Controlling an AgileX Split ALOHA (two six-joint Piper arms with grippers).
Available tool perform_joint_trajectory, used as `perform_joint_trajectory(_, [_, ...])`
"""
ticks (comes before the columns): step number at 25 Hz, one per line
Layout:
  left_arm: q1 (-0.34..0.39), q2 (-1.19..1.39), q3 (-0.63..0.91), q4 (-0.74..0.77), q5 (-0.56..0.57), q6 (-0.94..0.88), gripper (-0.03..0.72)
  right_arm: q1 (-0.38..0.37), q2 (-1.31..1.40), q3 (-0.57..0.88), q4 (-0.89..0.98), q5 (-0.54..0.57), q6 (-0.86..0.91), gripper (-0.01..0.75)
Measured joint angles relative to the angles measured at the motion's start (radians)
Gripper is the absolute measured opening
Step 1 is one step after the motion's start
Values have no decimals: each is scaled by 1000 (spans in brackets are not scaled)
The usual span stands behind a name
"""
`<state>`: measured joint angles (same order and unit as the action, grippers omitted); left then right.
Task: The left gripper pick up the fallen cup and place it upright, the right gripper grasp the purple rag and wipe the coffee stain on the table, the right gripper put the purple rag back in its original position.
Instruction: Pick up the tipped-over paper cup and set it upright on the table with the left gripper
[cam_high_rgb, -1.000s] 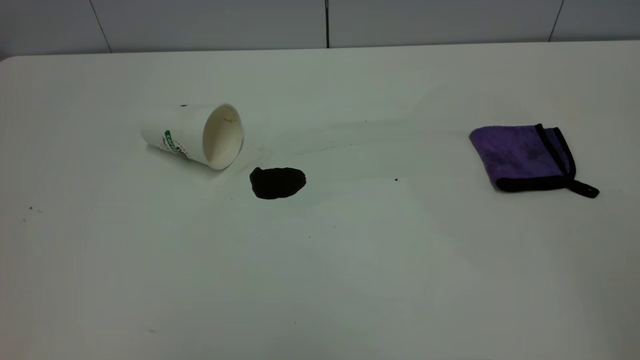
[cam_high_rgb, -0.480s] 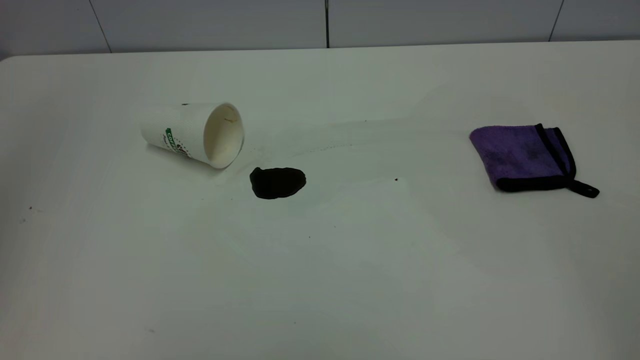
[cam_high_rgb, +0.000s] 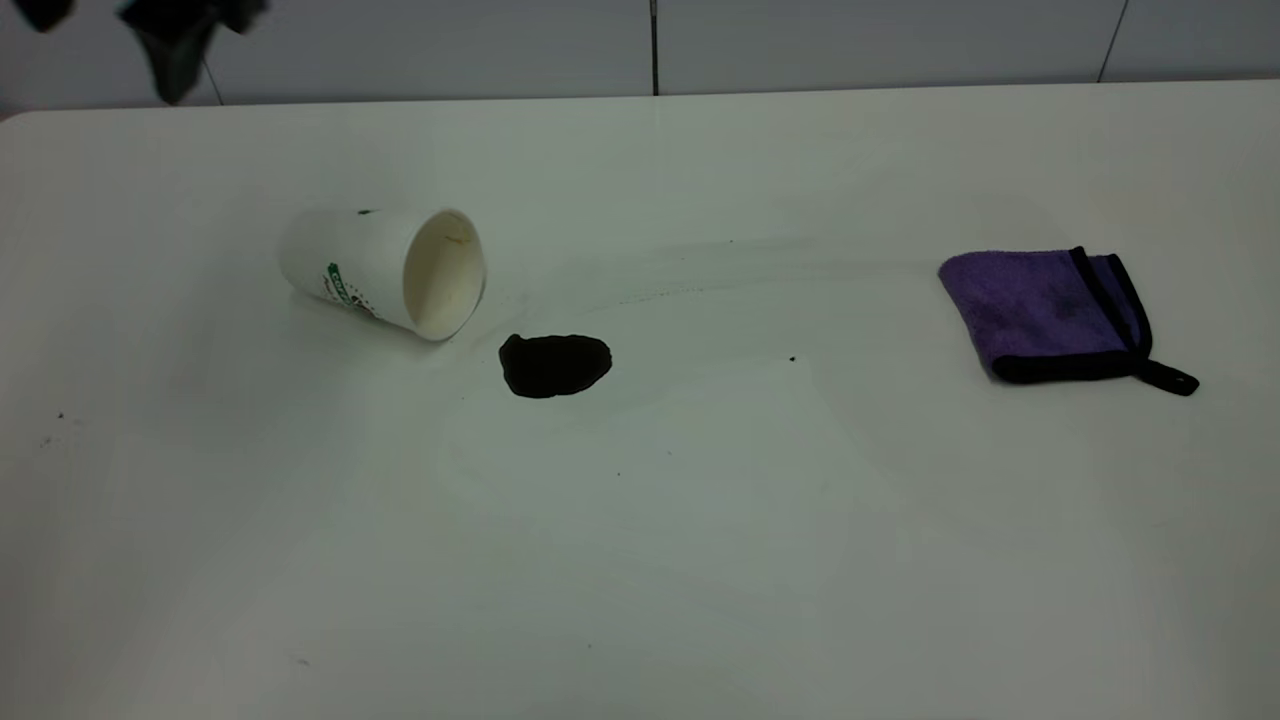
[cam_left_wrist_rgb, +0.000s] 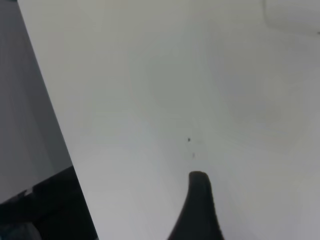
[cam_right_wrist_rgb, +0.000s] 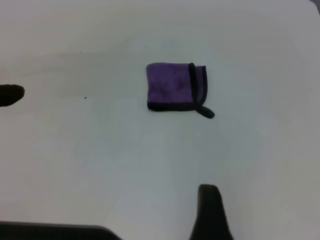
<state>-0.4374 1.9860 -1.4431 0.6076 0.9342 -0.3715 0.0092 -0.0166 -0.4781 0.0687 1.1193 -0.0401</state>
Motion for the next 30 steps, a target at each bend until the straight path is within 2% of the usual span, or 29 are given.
perform_joint_trajectory(5, [-85,250,-233,18,42,0,678,0,0,0,0,0,0,580])
perform_joint_trajectory(9, [-95,393,-357,19,53,11,677,0,0,0,0,0,0,580])
perform_joint_trajectory(16, [-128,523,-387,102,-14,-36,659,0,0,0,0,0,0,580])
perform_joint_trajectory(21, [-93,569,-388,189,-27,-63,636,0,0,0,0,0,0,580])
perform_joint_trajectory(24, [-74,600,-388,227,-28,-61,565,0,0,0,0,0,0,580])
perform_joint_trajectory(25, [-70,604,-388,236,-28,-59,521,0,0,0,0,0,0,580])
perform_joint_trajectory(27, [-69,608,-388,275,-26,-56,409,0,0,0,0,0,0,580])
perform_joint_trajectory(30, [-72,603,-406,335,15,-48,162,0,0,0,0,0,0,580])
